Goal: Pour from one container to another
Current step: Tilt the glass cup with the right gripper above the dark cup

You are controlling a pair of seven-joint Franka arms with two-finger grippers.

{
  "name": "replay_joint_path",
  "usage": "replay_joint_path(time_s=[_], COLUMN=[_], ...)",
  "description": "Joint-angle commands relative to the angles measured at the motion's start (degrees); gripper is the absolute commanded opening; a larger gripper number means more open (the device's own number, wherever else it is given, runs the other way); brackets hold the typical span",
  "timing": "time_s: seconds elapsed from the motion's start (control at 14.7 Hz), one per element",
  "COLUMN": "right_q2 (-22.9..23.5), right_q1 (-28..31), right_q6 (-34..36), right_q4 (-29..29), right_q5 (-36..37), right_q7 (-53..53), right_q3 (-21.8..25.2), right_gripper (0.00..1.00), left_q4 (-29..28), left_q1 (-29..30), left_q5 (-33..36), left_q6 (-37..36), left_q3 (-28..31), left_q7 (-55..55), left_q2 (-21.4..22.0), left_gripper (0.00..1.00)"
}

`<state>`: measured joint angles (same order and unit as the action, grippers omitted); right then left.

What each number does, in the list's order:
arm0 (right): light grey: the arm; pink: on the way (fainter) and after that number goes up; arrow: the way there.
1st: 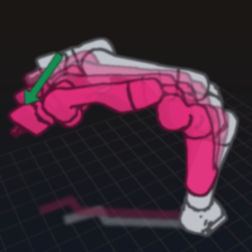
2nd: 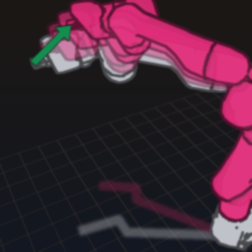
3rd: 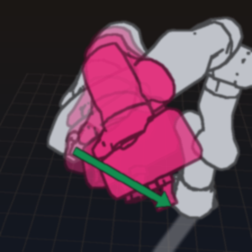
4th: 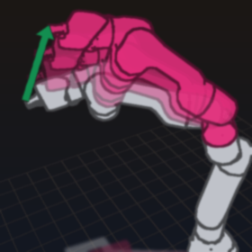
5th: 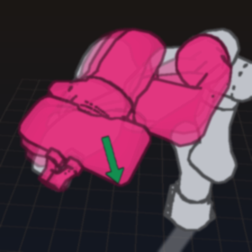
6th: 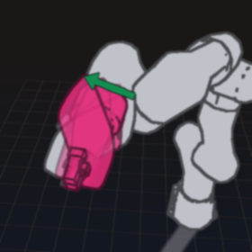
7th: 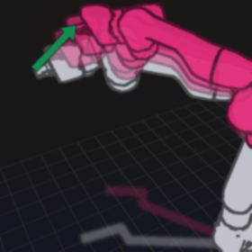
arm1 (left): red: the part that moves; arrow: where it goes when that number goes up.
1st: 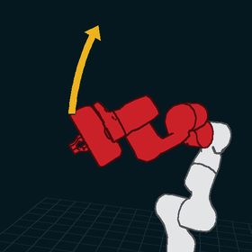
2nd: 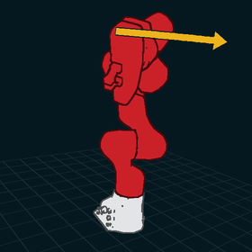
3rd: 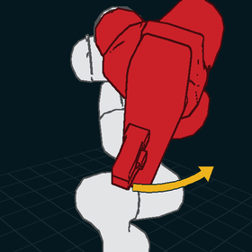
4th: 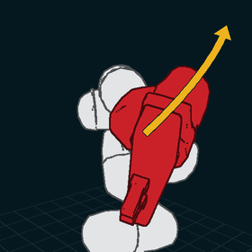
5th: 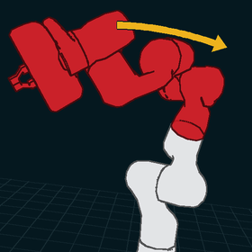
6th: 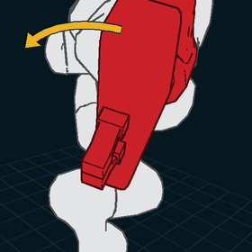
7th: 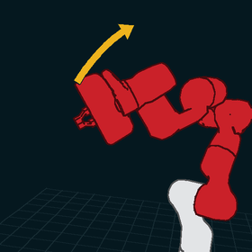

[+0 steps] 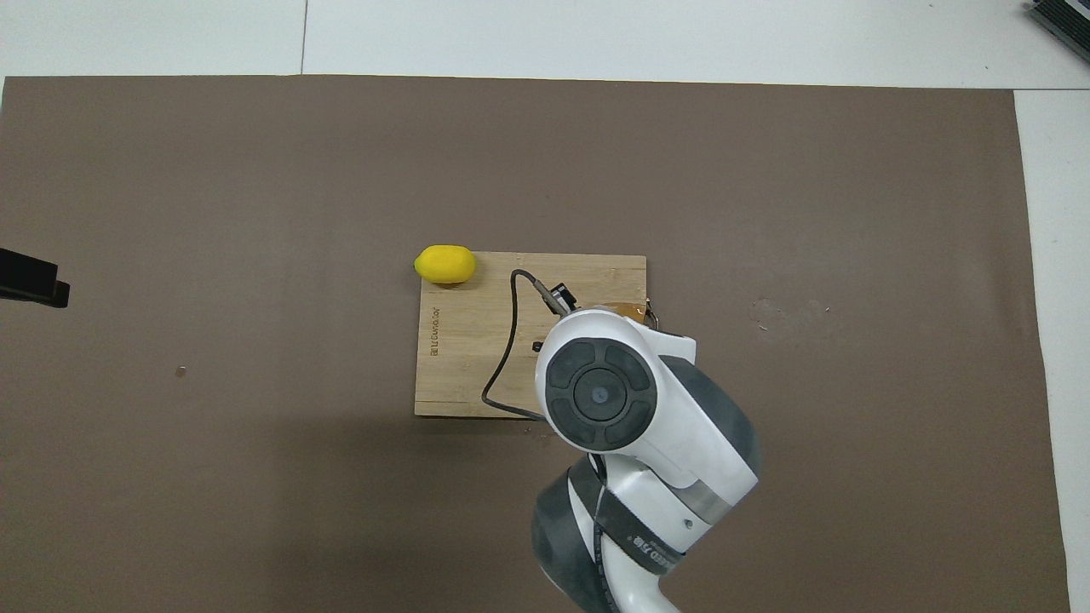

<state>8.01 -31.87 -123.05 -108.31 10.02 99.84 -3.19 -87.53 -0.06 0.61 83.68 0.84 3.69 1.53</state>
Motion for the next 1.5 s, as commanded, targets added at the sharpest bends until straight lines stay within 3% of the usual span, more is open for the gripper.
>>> replay_joint_path(time_s=[0.0, 0.48, 0.82, 1.09, 1.43], right_q2=[0.52, 1.13, 1.31, 1.40, 1.40], right_q1=[1.37, 3.92, 5.07, 7.26, 7.44], right_q6=[-1.23, -2.37, -2.46, -3.43, -3.25], right_q4=[0.56, 0.47, 0.47, -0.23, 0.21], right_q5=[-1.58, -13.61, -14.85, -22.58, -23.29], right_q7=[1.06, -0.69, -1.49, -5.08, -5.35], right_q3=[-0.41, -0.41, -0.41, -0.41, -0.41], right_gripper=[0.05, 0.04, 0.04, 0.04, 0.04], left_q4=[-1.94, -2.03, -2.12, -2.21, -2.21], left_q1=[-0.81, -0.81, -0.81, -0.81, -0.81], left_q5=[-0.52, -0.70, -0.70, -0.70, -0.70], left_q6=[1.31, 1.23, 1.23, 1.14, 1.14], left_q3=[0.39, 0.39, 0.39, 0.39, 0.39], left_q7=[-1.14, -1.23, -1.49, -1.49, -1.49], left_q2=[1.81, 1.81, 1.81, 1.81, 1.81], left_gripper=[1.00, 1.00, 1.00, 1.00, 1.00])
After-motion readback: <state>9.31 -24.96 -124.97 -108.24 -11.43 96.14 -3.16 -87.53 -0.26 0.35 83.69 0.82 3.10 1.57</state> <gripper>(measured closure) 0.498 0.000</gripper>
